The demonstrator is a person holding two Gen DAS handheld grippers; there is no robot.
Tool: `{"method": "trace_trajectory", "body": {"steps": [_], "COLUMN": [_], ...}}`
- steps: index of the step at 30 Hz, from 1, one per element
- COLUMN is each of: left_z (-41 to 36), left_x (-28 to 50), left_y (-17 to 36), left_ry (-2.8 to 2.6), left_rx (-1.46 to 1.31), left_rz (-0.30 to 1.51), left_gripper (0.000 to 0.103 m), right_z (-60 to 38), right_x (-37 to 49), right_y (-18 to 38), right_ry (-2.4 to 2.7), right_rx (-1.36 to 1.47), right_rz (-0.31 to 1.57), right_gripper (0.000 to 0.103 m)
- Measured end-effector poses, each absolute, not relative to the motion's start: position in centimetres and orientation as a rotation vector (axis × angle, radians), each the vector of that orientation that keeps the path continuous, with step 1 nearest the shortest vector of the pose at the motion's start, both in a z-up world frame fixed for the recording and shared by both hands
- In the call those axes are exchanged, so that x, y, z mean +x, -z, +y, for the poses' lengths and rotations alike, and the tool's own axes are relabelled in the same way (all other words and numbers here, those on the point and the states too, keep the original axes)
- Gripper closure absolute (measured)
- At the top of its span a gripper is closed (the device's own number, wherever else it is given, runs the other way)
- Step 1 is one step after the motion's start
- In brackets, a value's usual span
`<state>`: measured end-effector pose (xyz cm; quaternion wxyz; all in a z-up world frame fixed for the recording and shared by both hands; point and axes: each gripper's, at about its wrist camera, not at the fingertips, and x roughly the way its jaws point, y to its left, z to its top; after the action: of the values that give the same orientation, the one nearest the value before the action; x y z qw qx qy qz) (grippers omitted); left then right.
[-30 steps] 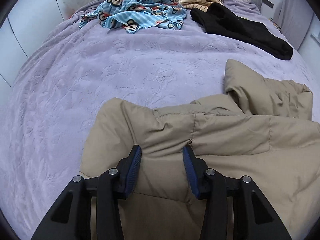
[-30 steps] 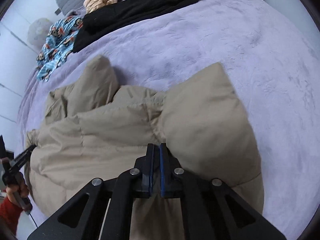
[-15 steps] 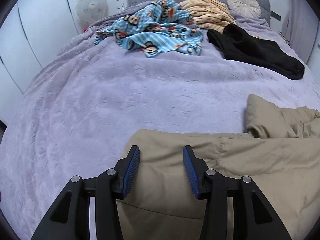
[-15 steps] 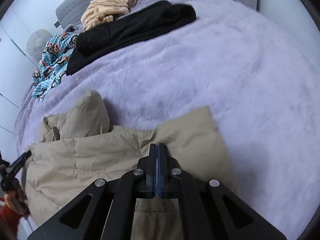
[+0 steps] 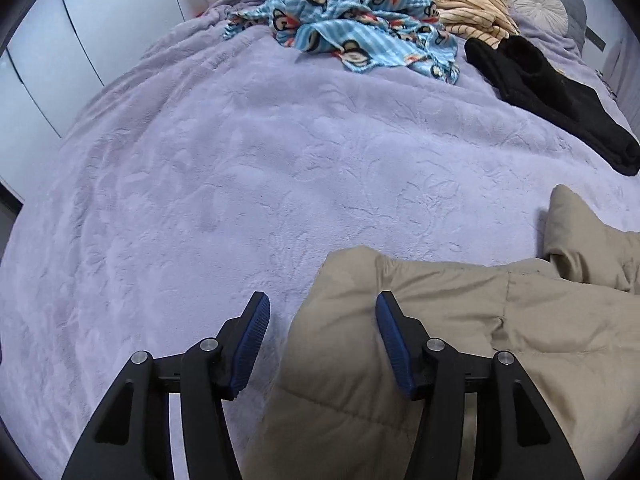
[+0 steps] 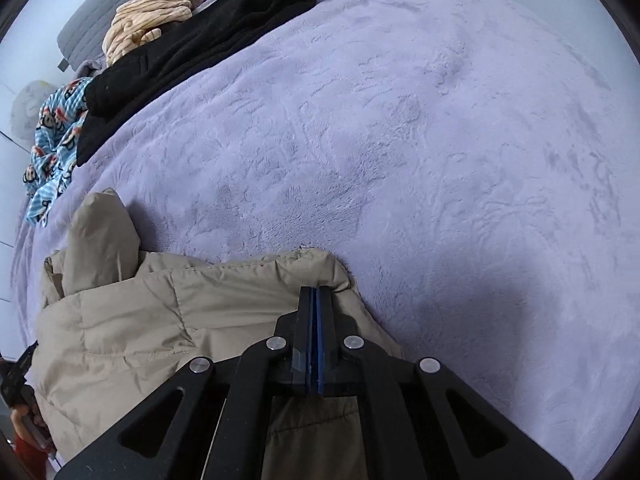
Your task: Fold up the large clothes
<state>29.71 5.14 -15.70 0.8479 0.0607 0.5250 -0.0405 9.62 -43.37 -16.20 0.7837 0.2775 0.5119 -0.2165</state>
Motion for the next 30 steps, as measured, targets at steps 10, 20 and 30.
{"method": "trace_trajectory", "body": {"steps": [10,20,30], "left_z": [-5.0,-6.8,-2.3], "left_x": [22.3,23.8,21.6], "left_y": [12.4,16.5,13.1], "left_ry": [0.419,0.388,0.308], "left_rx": [0.178,0.151,0.183], "left_rz": [0.99,1.076,1.112], "left_gripper": [0.046,0.044,0.044], "right_z": [-28.2,-28.2,-34.8], "right_x": [11.1,13.9,9.5], "right_y": [10.1,16.3,12.8], "right_ry": [0.05,0.056,0.232], "right_rx": [0.438,0.612,0.656], "right_rz": [0.98,1.045,1.018], "right_gripper": [0.099,0.103,0.099]}}
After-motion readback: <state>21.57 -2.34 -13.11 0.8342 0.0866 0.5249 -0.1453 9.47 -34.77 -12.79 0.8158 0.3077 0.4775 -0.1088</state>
